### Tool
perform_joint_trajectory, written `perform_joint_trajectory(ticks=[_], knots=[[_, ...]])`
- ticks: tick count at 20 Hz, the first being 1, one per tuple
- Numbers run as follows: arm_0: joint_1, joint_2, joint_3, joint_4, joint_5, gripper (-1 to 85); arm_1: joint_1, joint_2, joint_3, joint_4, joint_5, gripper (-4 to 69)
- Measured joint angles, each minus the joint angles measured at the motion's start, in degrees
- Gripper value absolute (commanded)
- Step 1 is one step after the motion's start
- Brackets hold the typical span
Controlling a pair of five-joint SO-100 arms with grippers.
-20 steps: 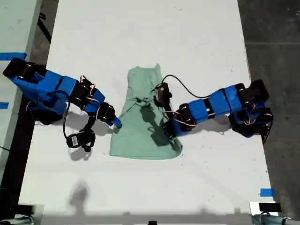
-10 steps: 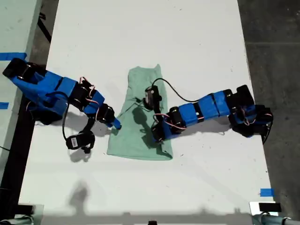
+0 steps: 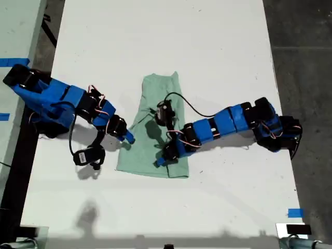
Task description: Fold tshirt
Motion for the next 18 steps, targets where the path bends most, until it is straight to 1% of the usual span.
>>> perform_joint_trajectory(ticks=[4, 6, 8, 12, 13, 14, 15, 18], knots=[[0.3, 0.0, 0.0, 1.3, 0.0, 14.6, 0.4, 6.6, -0.1, 8.8, -0.4, 25.9], [0.4, 0.0, 0.0, 2.3, 0.0, 13.1, 1.1, 11.3, -0.1, 13.1, -1.3, 25.8], [0.4, -0.3, 0.1, 2.5, -0.2, 14.5, 1.8, 14.9, -0.1, 16.1, -1.9, 25.6], [0.5, -6.0, 1.1, 1.8, -0.7, 17.3, 2.5, 17.4, 0.7, 17.1, -2.1, 24.4], [0.5, -7.4, 1.4, 1.1, -1.4, 24.3, 2.5, 17.4, 0.7, 17.1, -2.1, 23.5], [0.5, -8.3, 1.8, 0.0, -1.7, 29.0, 2.5, 17.4, 0.7, 17.1, -2.1, 22.8], [0.5, -8.5, 1.9, -0.9, -1.8, 30.5, 2.5, 17.4, 0.8, 17.1, -2.1, 22.1], [0.7, -8.4, 2.7, -2.2, -2.4, 29.3, 2.5, 17.4, 1.7, 17.1, -2.1, 20.8]])
